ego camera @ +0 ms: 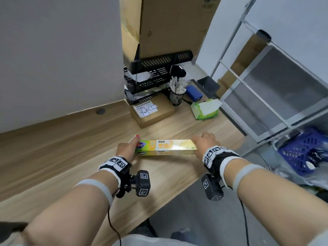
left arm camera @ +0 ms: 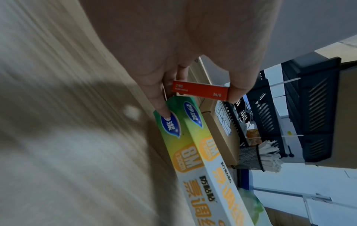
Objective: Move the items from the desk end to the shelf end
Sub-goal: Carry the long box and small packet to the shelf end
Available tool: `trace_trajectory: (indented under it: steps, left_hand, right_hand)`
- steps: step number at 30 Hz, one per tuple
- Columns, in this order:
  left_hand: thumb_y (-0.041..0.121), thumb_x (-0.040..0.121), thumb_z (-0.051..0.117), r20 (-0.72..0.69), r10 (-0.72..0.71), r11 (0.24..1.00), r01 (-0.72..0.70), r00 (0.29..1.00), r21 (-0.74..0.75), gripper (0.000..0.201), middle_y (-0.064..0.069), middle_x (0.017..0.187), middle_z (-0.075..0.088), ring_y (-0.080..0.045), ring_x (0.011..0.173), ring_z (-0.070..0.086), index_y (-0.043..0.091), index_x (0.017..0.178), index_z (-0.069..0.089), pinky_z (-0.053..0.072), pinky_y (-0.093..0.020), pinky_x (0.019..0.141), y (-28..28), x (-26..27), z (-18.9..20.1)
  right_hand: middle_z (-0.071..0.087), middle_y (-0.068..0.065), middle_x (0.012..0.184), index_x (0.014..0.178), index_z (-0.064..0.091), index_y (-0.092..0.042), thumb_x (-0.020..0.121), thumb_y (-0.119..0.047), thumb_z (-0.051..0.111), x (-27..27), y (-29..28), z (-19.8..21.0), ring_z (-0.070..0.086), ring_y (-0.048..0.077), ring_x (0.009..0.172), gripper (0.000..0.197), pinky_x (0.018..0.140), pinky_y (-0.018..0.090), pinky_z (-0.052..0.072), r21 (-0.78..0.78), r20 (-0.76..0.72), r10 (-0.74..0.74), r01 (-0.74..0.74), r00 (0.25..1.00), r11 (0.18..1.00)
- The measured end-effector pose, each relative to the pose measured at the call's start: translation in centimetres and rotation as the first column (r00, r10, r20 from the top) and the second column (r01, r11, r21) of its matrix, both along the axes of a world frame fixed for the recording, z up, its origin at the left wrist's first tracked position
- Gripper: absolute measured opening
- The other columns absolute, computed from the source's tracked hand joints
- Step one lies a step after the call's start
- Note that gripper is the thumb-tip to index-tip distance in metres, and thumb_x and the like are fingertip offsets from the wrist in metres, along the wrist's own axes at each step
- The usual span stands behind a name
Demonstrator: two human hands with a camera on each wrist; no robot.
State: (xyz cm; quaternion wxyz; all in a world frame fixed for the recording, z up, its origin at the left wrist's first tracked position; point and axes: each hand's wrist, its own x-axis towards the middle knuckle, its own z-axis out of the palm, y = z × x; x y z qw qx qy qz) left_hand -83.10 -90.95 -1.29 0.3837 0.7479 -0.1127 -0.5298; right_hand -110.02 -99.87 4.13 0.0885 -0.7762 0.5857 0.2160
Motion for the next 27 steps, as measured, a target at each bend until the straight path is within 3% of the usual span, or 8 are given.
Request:
trace_trajectory:
  steps: [2,4,11,14,18,23,25,27]
  left_hand:
    - [0.044,0.086,0.070,-0.007,0.053,0.999,-0.053,0.999,-0.011,0.049,-0.017,0.084,0.071,-0.025,0.066,0.065,-0.005,0.092,0.068,0.052,-0.019,0.047,-1.2,-0.1,0.0]
    - [0.035,0.094,0.064,-0.025,0.114,0.993,-0.115,0.993,-0.023,0.038,-0.014,0.079,0.064,-0.018,0.063,0.059,-0.003,0.094,0.064,0.043,-0.014,0.036,-2.4,-0.2,-0.2]
    - [0.045,0.086,0.072,-0.061,0.294,0.955,-0.296,0.954,-0.029,0.042,-0.005,0.080,0.064,-0.017,0.070,0.063,0.006,0.097,0.061,0.058,-0.031,0.066,-5.2,-1.1,-2.1]
    - [0.049,0.073,0.082,0.045,0.346,0.938,-0.345,0.937,-0.024,0.055,-0.006,0.103,0.069,-0.021,0.089,0.066,0.011,0.107,0.061,0.058,-0.041,0.080,-5.5,-3.1,-2.5]
    - [0.038,0.074,0.085,0.181,0.436,0.895,-0.445,0.882,0.015,0.057,-0.008,0.110,0.068,-0.022,0.096,0.069,0.014,0.116,0.056,0.060,-0.040,0.077,-5.0,-7.0,-2.3]
    - [0.020,0.073,0.088,0.138,0.386,0.919,-0.393,0.912,0.022,0.061,-0.013,0.089,0.071,-0.026,0.074,0.065,0.016,0.125,0.055,0.057,-0.038,0.072,-5.0,-10.9,-2.2]
    - [0.014,0.073,0.087,0.129,0.308,0.950,-0.313,0.943,0.017,0.062,-0.012,0.089,0.070,-0.027,0.076,0.066,0.020,0.125,0.053,0.057,-0.037,0.072,-5.7,-12.2,-1.6]
    - [0.017,0.070,0.090,0.151,0.221,0.974,-0.224,0.963,0.003,0.066,-0.012,0.089,0.070,-0.024,0.073,0.065,0.023,0.124,0.052,0.055,-0.031,0.067,-6.7,-13.3,-1.3]
  right_hand:
    - [0.050,0.008,0.121,0.129,0.053,-0.035,0.082,-0.025,0.064,0.5,-2.7,-0.5,0.042,0.031,0.120,0.049,0.090,0.042,0.049,0.000,0.003,0.033,-0.033,0.999,0.999]
    - [0.052,0.008,0.120,0.130,0.053,-0.032,0.082,-0.022,0.065,1.2,-5.4,-1.3,0.045,0.032,0.118,0.051,0.088,0.041,0.050,-0.026,0.027,0.096,-0.096,0.995,0.995]
    - [0.048,0.010,0.133,0.136,0.039,-0.026,0.081,-0.018,0.063,3.2,-14.8,-5.3,0.043,0.033,0.126,0.060,0.099,0.048,0.041,-0.044,-0.033,0.331,-0.332,0.943,0.942]
    - [0.053,0.011,0.133,0.131,0.045,-0.028,0.079,-0.015,0.054,3.5,-17.8,-6.6,0.043,0.036,0.129,0.055,0.109,0.053,0.031,-0.104,-0.071,0.426,-0.431,0.902,0.896]
    - [0.048,0.018,0.133,0.133,0.042,-0.024,0.072,-0.012,0.055,3.3,-20.0,-7.0,0.041,0.040,0.128,0.063,0.112,0.054,0.027,-0.084,0.002,0.460,-0.458,0.888,0.885]
    - [0.049,0.015,0.127,0.129,0.044,-0.014,0.077,-0.021,0.061,2.7,-20.3,-6.6,0.044,0.036,0.121,0.055,0.101,0.049,0.038,-0.155,0.112,0.446,-0.428,0.888,0.890]
    - [0.048,0.010,0.124,0.125,0.044,-0.016,0.084,-0.032,0.059,2.5,-19.5,-6.0,0.046,0.032,0.118,0.047,0.094,0.046,0.040,-0.180,0.220,0.488,-0.456,0.845,0.871]
    - [0.054,0.007,0.114,0.118,0.046,-0.017,0.092,-0.040,0.051,2.4,-18.1,-5.5,0.055,0.028,0.106,0.036,0.084,0.040,0.045,0.020,0.445,0.430,-0.488,0.786,0.873]
